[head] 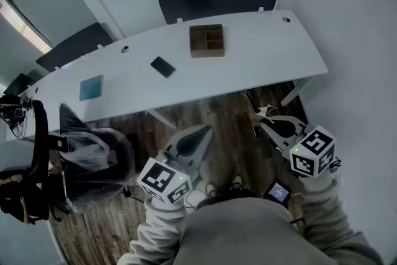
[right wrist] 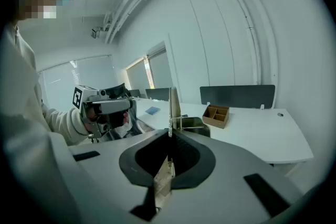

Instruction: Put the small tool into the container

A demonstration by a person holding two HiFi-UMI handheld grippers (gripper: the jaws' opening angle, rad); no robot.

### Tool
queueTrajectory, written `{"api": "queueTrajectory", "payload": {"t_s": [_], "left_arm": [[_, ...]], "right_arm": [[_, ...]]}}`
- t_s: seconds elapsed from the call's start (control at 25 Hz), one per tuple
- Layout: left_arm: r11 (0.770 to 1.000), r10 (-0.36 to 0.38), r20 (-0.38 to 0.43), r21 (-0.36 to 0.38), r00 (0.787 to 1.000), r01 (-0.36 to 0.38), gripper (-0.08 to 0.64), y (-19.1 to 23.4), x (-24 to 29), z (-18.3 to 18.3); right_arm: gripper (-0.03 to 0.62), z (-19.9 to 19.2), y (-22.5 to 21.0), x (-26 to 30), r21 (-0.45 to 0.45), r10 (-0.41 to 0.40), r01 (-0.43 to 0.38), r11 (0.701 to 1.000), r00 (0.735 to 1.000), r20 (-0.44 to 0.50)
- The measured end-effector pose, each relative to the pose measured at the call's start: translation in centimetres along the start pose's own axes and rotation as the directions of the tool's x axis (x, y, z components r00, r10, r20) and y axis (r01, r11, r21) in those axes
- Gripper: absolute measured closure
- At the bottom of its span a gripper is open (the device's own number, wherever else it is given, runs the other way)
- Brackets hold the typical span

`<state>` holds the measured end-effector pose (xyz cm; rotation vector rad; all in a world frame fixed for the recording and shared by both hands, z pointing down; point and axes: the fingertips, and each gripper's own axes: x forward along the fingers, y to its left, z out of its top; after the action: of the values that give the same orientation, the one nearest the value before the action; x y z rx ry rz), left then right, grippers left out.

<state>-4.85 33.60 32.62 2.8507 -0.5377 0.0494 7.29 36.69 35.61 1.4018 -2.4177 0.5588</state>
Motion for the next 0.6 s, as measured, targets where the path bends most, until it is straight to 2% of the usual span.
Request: {"api": "queueTrajectory", "payload": {"t_s": [0.24,0.6], "left_arm": [[1.0,0.009,-0.006,-0.004,1.0,-0.009,0.557,0.62,-0.44,-0.08],[1.0,0.005,-0.016,-0.01,1.0,-0.005,0.557,0.9,-0.45,-0.4]], "right_arm": [[0.569,-0.08,0.88,0.48,-0.016,0.02,-0.02,1.0,1.0,-0.001],[0.569,-0.2,0.81,0.55,0.026,0.033,-0.033,0.999,0.999,0.01]]}}
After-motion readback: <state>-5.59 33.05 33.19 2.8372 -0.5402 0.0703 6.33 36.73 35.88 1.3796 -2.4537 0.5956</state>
